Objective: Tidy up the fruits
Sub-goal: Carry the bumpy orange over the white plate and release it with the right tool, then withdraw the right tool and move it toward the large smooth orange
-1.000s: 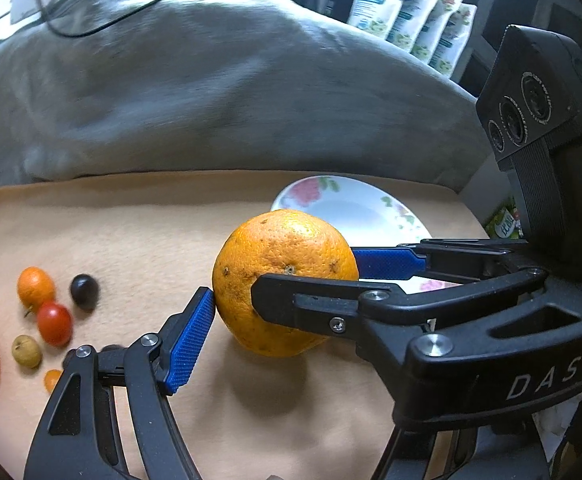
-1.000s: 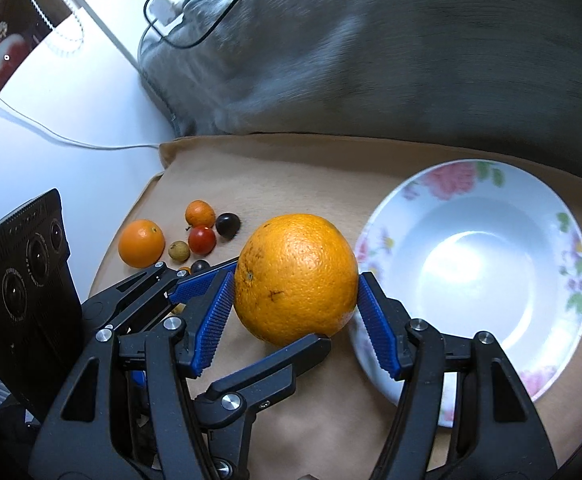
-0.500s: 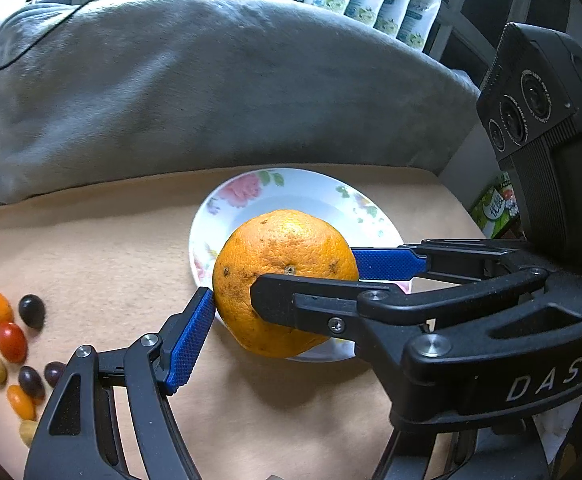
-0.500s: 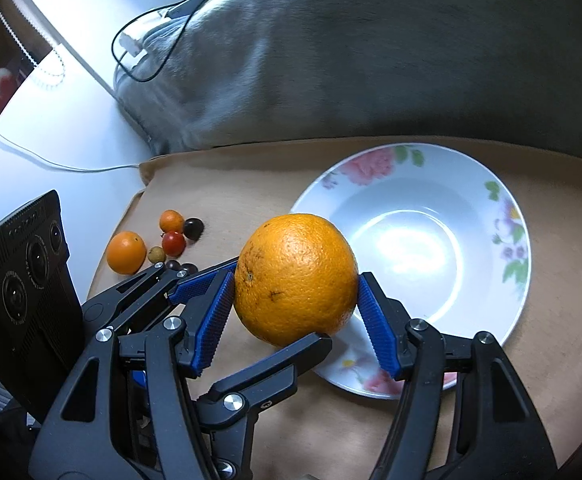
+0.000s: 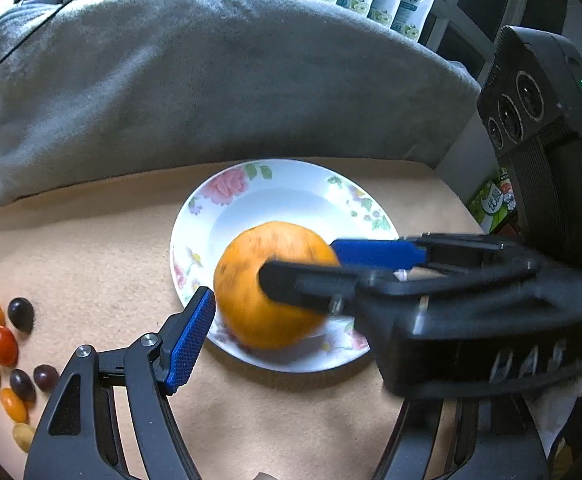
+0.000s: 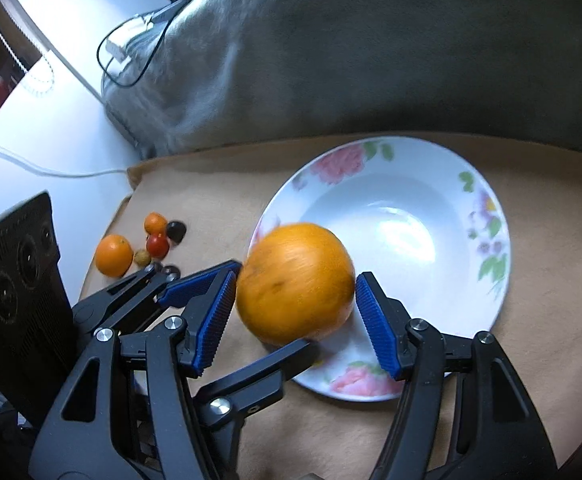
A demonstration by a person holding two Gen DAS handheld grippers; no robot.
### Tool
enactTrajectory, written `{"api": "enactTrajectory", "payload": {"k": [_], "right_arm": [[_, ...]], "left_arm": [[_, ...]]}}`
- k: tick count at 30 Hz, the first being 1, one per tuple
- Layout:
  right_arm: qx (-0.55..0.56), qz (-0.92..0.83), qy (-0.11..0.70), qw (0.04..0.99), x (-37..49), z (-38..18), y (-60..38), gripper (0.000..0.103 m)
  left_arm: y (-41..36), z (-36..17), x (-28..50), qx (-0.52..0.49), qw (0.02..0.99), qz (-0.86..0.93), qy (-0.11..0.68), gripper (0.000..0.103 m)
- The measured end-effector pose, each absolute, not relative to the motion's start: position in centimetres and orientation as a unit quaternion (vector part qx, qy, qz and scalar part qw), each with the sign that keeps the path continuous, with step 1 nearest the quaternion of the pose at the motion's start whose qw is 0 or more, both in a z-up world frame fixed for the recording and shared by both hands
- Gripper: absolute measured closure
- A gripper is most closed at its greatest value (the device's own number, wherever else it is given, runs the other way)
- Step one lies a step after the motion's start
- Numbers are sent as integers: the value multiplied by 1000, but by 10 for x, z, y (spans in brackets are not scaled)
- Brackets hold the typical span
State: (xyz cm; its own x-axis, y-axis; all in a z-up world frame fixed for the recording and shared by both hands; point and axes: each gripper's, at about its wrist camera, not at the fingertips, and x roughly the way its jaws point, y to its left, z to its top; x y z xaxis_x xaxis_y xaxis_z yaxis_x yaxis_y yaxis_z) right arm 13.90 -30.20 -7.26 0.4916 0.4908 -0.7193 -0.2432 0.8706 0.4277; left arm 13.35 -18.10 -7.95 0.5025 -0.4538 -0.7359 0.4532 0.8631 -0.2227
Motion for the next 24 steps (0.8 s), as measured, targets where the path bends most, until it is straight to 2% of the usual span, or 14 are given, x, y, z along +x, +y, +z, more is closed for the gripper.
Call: {"api": "enactTrajectory", "payload": {"k": [7,11,24], "right_arm": [[117,193,420,879,132,-48,-308,36],[97,176,404,892,123,-43,-306,33],[63,155,369,914,91,-35,-290,32]], "left_arm": [[-171,-76,132,-5,868,-256,425,29],[-159,-74,128,-12,867,-256,428,29],[-111,-62,104,-47,882,-205,422,29]]}}
